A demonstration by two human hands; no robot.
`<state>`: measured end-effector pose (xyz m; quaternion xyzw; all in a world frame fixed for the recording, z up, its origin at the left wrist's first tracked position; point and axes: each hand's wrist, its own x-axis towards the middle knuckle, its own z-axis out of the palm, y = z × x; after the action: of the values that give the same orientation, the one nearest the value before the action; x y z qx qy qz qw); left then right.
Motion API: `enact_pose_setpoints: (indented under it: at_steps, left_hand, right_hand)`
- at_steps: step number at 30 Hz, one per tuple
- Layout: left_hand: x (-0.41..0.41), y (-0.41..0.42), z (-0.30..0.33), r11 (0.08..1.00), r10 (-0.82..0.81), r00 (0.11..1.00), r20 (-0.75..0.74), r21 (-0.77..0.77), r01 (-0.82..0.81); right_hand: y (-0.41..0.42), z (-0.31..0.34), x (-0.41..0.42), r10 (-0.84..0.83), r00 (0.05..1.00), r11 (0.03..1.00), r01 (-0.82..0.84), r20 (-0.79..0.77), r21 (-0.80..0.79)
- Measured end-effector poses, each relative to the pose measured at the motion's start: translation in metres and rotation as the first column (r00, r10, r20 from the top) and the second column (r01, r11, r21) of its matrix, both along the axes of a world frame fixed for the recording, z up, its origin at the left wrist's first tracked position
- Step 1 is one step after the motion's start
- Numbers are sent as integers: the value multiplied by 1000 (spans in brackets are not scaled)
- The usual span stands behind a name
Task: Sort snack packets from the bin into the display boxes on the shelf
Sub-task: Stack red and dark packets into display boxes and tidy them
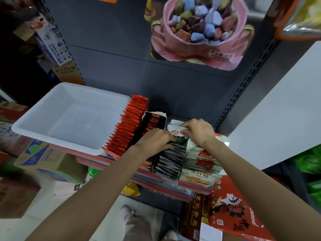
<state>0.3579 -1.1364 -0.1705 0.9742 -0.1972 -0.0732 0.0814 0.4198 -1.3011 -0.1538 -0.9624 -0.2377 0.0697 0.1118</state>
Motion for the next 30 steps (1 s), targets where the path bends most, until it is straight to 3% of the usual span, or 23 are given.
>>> enact_pose_setpoints:
  at_steps: [4,9,11,17,22,26,30]
  left_hand:
    - [2,-6,5,990,-37,997,63,137,28]
    - [6,-15,11,955,-42,999,31,295,31]
    - [6,-17,15,956,-18,1000,14,292,13]
    - [5,-13,27,990,135,976,173,1,-138]
    - [22,-11,22,968,245,969,25,-66,-242]
    - [22,-10,13,938,288,957,-25,-192,-288]
    - [13,-8,6,867,364,931,-11,-361,-343]
  right_hand:
    - [1,-1,-1,-17,1000,1000,17,-9,11]
    - [-1,-3,-2,-13,1000,1000,13,1,1]
    - [-1,-1,-1,-10,1000,1000,10,-5,-5]
    - [-4,17,17,43,982,998,-34,-183,55]
    - [8,14,20,105,974,989,-124,-198,-84]
    - [-1,30,20,76,916,996,-52,-393,72]
    - [4,24,9,84,958,992,-108,-276,-72]
